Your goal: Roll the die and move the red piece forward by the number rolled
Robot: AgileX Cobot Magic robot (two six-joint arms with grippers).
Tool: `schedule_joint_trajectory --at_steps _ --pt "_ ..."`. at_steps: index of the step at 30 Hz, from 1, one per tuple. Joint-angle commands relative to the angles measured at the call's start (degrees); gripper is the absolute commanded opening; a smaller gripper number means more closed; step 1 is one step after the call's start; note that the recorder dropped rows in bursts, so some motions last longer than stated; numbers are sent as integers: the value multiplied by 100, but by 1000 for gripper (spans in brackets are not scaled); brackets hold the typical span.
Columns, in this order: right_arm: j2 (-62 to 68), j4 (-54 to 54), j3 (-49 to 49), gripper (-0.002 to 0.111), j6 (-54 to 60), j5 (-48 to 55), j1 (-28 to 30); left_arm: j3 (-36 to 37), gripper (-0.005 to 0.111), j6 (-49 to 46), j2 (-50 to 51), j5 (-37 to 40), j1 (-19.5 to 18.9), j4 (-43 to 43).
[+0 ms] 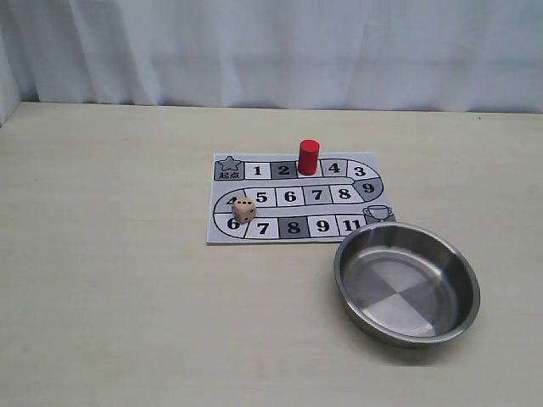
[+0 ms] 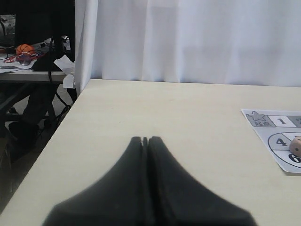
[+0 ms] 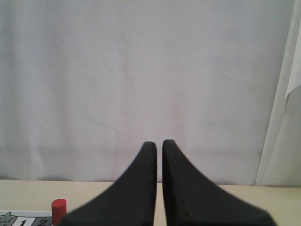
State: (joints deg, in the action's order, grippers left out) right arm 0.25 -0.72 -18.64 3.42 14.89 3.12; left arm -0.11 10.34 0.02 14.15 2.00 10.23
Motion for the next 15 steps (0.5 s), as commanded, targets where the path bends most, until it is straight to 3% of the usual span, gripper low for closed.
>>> schedule_joint_trajectory --at_steps 1,8,15 --pt "-25 16 918 4 -74 -1701 8 11 0 24 -2 -76 0 -21" --pt "-25 16 1864 4 -42 -3022 8 11 0 24 -2 -76 0 -21" --pt "-25 -178 1864 4 78 -1388 8 11 0 24 -2 -76 0 -21"
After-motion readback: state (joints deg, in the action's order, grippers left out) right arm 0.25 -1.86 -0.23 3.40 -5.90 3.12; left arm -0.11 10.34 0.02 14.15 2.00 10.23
